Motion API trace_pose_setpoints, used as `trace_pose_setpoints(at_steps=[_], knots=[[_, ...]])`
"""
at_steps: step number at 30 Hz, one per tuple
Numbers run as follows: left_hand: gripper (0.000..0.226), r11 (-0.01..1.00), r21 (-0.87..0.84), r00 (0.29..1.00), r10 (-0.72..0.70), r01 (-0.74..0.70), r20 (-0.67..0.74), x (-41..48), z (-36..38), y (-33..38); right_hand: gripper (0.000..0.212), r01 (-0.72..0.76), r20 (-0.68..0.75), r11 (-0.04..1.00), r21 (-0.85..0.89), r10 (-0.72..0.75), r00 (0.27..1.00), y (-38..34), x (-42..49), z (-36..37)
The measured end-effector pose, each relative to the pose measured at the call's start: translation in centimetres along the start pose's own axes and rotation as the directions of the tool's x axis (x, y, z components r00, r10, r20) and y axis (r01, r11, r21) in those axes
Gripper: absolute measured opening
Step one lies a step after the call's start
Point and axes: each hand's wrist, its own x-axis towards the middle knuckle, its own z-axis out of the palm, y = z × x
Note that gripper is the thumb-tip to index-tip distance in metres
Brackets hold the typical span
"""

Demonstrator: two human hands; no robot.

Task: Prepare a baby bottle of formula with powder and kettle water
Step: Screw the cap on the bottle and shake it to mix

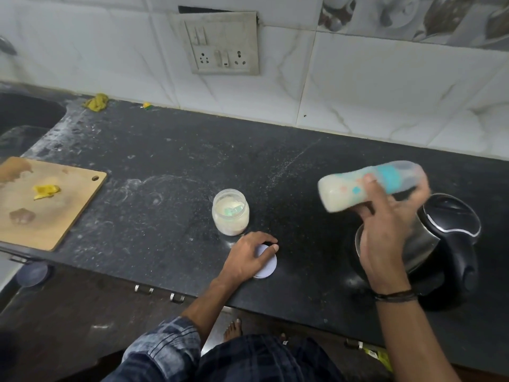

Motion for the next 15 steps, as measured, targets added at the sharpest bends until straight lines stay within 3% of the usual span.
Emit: trace_pose_setpoints(at_steps=[2,5,6,10,13,15], knots=[[0.025,1.000,0.007,1.000,-0.002,0.002,-0.003,0.11,0.03,-0.14,0.076,0.002,-0.050,1.000,-0.005,-0.002,0.999,0.17,0.31,0.00],[0.027,1.000,0.003,1.000,0.011,-0.011,-0.012,0.07,0.00,-0.18,0.077,-0.088,0.175,0.967,-0.241,0.133,0.976,0.90,0.33,-0.36],[0.027,1.000,-0.002,1.000,0.011,-0.012,-0.010,0.09,-0.02,-0.08,0.079,-0.087,0.181,0.964,-0.251,0.135,0.974,0.84,0.20,-0.50],[0.026,1.000,-0.002,1.000,0.004,-0.004,-0.014,0.15,0.06,0.02,0.081,-0.005,-0.041,0.998,-0.067,0.002,0.999,0.32,0.54,-0.23],[0.027,1.000,-0.004,1.000,0.005,-0.005,-0.014,0.07,0.06,-0.17,0.082,-0.067,0.136,0.968,-0.240,0.102,0.985,0.96,0.65,-0.12],[0.028,1.000,-0.009,1.000,0.008,-0.008,-0.007,0.06,0.03,-0.13,0.082,-0.062,0.165,0.963,-0.261,0.108,0.980,0.95,0.36,-0.18]])
